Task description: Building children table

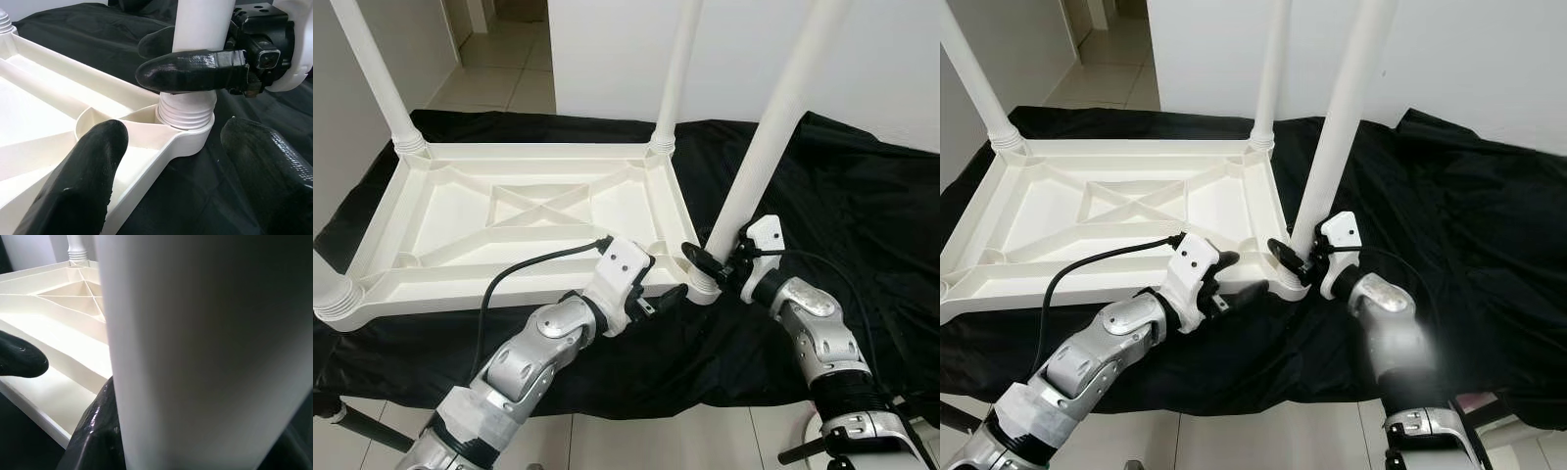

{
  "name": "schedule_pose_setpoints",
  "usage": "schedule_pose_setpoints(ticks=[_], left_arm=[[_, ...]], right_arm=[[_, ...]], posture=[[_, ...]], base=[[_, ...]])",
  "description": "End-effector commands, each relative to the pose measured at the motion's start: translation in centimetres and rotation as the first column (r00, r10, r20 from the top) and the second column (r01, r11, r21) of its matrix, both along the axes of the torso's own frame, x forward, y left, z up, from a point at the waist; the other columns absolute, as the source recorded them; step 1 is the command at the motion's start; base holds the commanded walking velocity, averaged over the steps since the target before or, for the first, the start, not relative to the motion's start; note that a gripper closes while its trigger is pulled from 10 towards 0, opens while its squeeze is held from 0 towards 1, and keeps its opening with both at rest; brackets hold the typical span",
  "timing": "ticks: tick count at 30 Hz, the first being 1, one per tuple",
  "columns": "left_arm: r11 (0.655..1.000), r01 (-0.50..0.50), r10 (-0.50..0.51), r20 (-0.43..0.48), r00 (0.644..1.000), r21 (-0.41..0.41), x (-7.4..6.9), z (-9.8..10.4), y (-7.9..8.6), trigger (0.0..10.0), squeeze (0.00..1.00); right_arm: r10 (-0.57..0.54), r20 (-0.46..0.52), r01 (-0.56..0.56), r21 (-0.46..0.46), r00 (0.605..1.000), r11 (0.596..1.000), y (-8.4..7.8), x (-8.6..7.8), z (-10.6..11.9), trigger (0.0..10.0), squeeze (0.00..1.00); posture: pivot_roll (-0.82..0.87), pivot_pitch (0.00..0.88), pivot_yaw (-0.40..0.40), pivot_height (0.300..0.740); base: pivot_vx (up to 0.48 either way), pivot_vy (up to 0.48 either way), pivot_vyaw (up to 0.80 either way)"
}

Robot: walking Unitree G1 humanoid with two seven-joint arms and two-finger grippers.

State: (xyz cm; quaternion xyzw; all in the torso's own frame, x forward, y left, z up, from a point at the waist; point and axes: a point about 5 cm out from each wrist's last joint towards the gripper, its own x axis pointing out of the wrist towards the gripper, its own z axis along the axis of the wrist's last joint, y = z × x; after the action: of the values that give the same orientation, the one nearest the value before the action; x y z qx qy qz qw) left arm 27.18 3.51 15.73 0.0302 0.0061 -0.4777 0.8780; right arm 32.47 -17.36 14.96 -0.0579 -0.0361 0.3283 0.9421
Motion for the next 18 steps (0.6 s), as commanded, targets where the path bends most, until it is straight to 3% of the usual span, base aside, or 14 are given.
schedule_pose_setpoints(ticks=[1, 5, 6, 11, 13, 14, 17, 18], left_arm=[[0.992, 0.128, -0.127, -0.014, 0.992, 0.009, -0.9, -0.2, -0.3, 10.0, 0.00], [0.992, 0.127, -0.127, -0.016, 0.992, 0.009, -1.0, -0.3, -0.3, 10.0, 0.00], [0.992, 0.127, -0.127, -0.018, 0.992, 0.009, -1.0, -0.3, -0.3, 10.0, 0.00], [0.992, 0.127, -0.127, -0.020, 0.992, 0.008, -1.2, -0.3, -0.3, 10.0, 0.00], [0.992, 0.128, -0.128, -0.022, 0.992, 0.008, -1.2, -0.4, -0.3, 10.0, 0.00], [0.992, 0.128, -0.128, -0.022, 0.992, 0.008, -1.2, -0.4, -0.3, 10.0, 0.00], [0.992, 0.129, -0.129, -0.025, 0.991, 0.007, -1.3, -0.4, -0.3, 10.0, 0.00], [0.992, 0.129, -0.129, -0.025, 0.991, 0.007, -1.3, -0.4, -0.3, 10.0, 0.00]], right_arm=[[-0.084, -0.085, 0.085, 0.003, 0.993, 0.996, -0.1, -0.3, -1.7, 10.0, 0.00], [-0.114, -0.086, 0.116, 0.015, 0.990, 0.993, 0.0, -0.3, -1.7, 10.0, 0.00], [-0.191, -0.093, 0.195, 0.036, 0.977, 0.980, 0.4, -0.3, -1.7, 10.0, 0.00], [-0.287, -0.097, 0.293, 0.054, 0.953, 0.955, 0.8, -0.4, -1.7, 10.0, 0.00], [-0.404, -0.138, 0.417, 0.081, 0.904, 0.905, 1.5, -0.8, -2.1, 10.0, 0.00], [-0.404, -0.138, 0.417, 0.081, 0.904, 0.905, 1.5, -0.8, -2.1, 10.0, 0.00], [-0.569, -0.178, 0.589, 0.088, 0.803, 0.803, 2.4, -1.5, -2.7, 10.0, 0.00], [-0.569, -0.178, 0.589, 0.088, 0.803, 0.803, 2.4, -1.5, -2.7, 10.0, 0.00]], posture=[[-0.01, 0.049, -0.067, 0.740], [-0.01, 0.049, -0.070, 0.740], [-0.01, 0.050, -0.073, 0.740], [-0.01, 0.050, -0.074, 0.740], [-0.01, 0.050, -0.075, 0.740], [-0.01, 0.050, -0.075, 0.740], [-0.01, 0.050, -0.078, 0.740], [-0.01, 0.050, -0.078, 0.740]], base=[[0.000, 0.000, 0.00], [0.000, 0.000, 0.00], [0.000, 0.000, 0.00], [0.000, 0.000, 0.00], [0.000, 0.000, 0.00], [0.000, 0.000, 0.00], [0.000, 0.000, 0.00], [0.000, 0.000, 0.00]])
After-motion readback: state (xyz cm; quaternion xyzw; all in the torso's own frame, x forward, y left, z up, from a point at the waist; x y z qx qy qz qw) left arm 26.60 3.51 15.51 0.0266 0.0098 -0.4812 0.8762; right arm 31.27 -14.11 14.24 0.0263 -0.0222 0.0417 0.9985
